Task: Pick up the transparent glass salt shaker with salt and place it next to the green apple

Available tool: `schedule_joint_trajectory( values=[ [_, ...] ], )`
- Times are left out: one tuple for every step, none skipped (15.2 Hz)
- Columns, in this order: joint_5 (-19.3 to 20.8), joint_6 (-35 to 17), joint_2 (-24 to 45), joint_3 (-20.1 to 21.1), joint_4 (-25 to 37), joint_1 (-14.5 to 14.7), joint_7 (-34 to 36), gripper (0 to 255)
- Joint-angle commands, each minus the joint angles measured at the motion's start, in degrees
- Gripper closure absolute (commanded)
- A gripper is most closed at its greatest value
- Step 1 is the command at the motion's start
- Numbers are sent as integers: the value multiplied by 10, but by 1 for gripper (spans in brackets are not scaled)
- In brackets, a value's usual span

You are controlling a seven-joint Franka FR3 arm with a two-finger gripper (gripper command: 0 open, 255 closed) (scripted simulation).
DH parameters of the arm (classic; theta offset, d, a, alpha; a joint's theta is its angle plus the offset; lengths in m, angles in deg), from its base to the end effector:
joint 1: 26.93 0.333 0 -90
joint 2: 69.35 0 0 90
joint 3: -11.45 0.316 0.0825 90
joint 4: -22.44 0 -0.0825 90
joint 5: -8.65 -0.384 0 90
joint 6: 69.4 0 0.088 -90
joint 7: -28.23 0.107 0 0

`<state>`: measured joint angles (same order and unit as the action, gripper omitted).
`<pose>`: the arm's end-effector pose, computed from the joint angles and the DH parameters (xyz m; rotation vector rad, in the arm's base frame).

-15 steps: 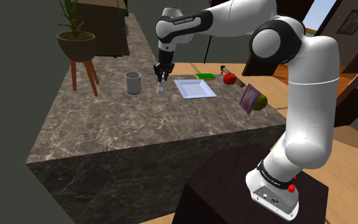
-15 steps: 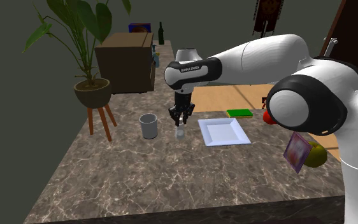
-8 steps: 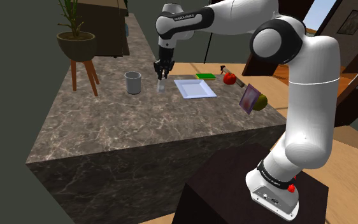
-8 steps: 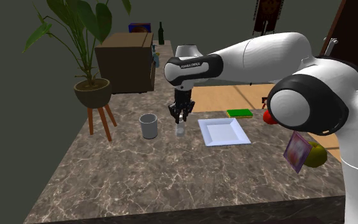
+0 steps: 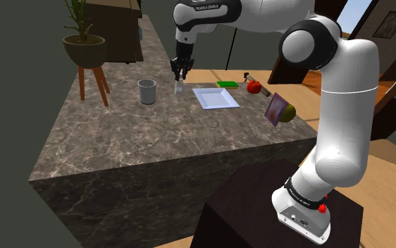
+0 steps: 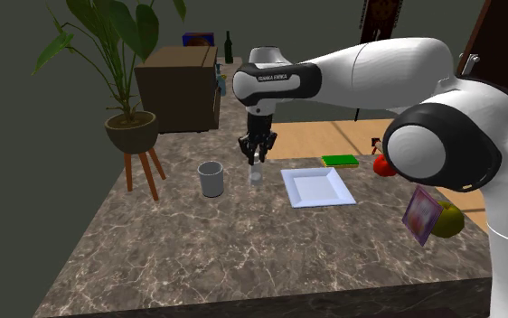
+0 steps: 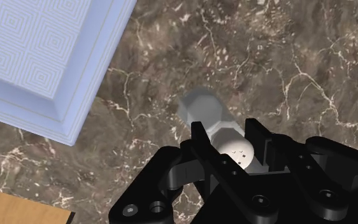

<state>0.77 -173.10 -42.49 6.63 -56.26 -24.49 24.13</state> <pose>0.6931 -0.0068 0.4455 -3.0448 -0.0058 0.0386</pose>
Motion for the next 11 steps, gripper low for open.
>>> schedule_joint_trajectory(
  values=[
    [1, 15, -2, 0, 13, -1, 1, 255],
    [1, 23, -3, 0, 20, -1, 2, 255],
    [1, 30, -3, 0, 27, -1, 2, 255],
    [1, 38, -3, -1, 35, -1, 3, 255],
    [1, 46, -3, -1, 43, -2, 4, 255],
    [1, 54, -2, -1, 51, -2, 5, 255],
    [2, 62, -2, -1, 60, -2, 5, 255],
    [2, 70, -1, -1, 68, -3, 6, 255],
    [2, 78, 0, -1, 78, -3, 7, 255],
    [2, 86, 1, -1, 87, -3, 8, 255],
    [2, 94, 2, -1, 97, -4, 9, 255]
  ],
)
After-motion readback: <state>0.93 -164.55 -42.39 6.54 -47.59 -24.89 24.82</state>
